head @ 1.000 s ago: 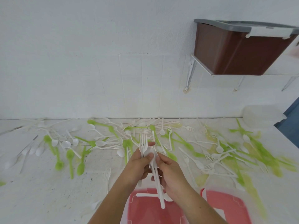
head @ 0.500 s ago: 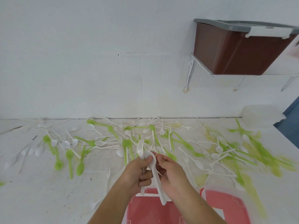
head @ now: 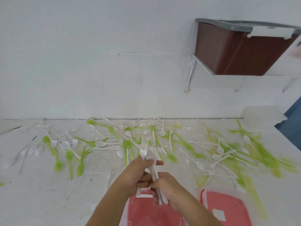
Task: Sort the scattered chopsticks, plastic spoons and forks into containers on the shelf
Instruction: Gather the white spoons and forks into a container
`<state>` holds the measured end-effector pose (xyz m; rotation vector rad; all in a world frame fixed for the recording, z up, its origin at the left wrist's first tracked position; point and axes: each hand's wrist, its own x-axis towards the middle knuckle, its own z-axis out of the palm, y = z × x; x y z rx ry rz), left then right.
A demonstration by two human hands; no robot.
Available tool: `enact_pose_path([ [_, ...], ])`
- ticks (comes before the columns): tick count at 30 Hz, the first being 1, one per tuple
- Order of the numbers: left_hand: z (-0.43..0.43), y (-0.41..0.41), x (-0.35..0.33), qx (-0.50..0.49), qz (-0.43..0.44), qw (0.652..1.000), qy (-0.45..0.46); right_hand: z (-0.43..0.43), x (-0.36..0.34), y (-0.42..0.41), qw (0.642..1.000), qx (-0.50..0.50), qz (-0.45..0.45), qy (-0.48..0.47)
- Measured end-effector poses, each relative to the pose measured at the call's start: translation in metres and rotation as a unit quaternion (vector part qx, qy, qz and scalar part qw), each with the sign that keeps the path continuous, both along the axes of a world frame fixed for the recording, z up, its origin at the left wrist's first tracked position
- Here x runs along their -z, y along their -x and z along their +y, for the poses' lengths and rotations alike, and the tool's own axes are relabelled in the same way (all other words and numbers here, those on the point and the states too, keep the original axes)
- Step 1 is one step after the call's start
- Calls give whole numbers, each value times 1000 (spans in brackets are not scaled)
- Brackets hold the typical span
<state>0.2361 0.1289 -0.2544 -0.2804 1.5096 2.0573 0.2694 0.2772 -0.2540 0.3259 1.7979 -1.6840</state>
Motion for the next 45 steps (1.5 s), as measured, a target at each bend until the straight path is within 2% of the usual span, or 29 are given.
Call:
enact_pose_path([
  [3, -13, 2, 3, 71, 39, 994, 70, 1, 1, -1, 993, 32, -88, 67],
  [6, -12, -5, 4, 118, 62, 990, 49, 0, -2, -1, 993, 50, -87, 54],
  [12, -9, -13, 15, 52, 94, 992, -71, 2, -6, -4, 995, 24, -92, 38],
  [17, -12, -8, 15, 9, 87, 990, -114, 1, -4, -8, 990, -19, -104, 95],
  [19, -12, -7, 15, 9, 85, 991, -104, 3, -5, -8, 989, -28, -91, 111],
  [24, -15, -5, 11, 2, 102, 993, -59, 6, -3, -7, 998, -7, 50, 34],
  [28, -17, -3, 11, -17, 106, 993, -45, 10, -2, -7, 994, -12, 113, 1],
  [32, -16, -2, 11, -26, 132, 991, -10, 12, -3, -8, 994, 0, 97, 49],
  [37, -13, -6, 7, -78, 110, 990, 38, 14, -3, -9, 993, 19, 74, 84],
  [42, -15, -8, 0, -61, 107, 992, 13, 17, -5, -6, 993, 10, 62, 98],
  [45, -15, -6, 0, -62, 120, 989, 55, 20, -8, -4, 990, 9, 38, 136],
])
